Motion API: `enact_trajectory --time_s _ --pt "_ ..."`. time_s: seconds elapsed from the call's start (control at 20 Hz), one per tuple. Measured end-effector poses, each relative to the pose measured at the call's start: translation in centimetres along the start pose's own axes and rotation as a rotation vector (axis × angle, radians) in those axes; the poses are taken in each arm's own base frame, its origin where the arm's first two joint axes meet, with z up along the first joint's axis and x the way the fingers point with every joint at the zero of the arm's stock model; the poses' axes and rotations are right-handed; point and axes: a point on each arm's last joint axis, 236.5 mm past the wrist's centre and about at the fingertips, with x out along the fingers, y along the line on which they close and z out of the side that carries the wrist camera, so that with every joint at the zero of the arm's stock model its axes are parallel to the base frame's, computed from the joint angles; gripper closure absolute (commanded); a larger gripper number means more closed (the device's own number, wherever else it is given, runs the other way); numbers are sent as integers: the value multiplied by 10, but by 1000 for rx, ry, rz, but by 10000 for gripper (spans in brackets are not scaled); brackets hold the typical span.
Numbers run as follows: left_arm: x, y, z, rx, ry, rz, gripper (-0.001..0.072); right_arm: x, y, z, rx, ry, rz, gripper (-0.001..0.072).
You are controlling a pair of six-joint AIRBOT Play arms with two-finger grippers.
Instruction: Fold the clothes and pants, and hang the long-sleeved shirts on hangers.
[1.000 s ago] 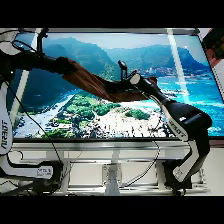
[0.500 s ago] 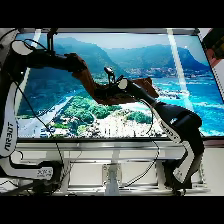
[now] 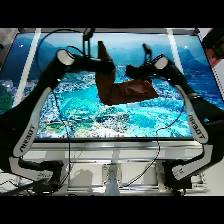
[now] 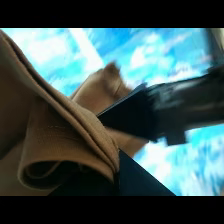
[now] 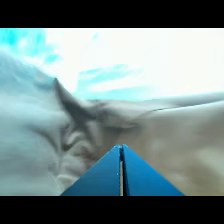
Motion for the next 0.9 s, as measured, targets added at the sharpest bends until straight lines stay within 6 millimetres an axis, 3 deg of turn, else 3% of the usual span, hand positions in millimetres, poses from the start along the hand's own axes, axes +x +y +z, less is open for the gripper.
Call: enact_trajectory --time_s 0.2,0.35,0.4,0.45,0.5,0.7,0.8,0.9 --pt "55 -44 -3 47 -114 6 689 -78 -46 37 2 -107 -107 695" --pt "93 -63 -22 63 -161 22 677 -113 -71 41 11 -120 -170 695" --pt "104 -66 -31 66 -164 28 642 -119 -76 40 14 -113 -184 695" --pt "115 -69 -42 66 -160 31 369 -123 -80 37 15 -102 -195 695" --pt "125 -72 -54 63 -146 30 -13 -127 -84 35 14 -94 -208 695" --pt "145 -86 -81 71 -122 22 -3 -135 -95 33 8 -86 -245 694" --pt "145 -90 -82 72 -125 18 -2 -137 -100 36 -1 -101 -266 695" --pt "139 -92 -70 74 -149 18 0 -139 -104 41 -14 -120 -285 697"
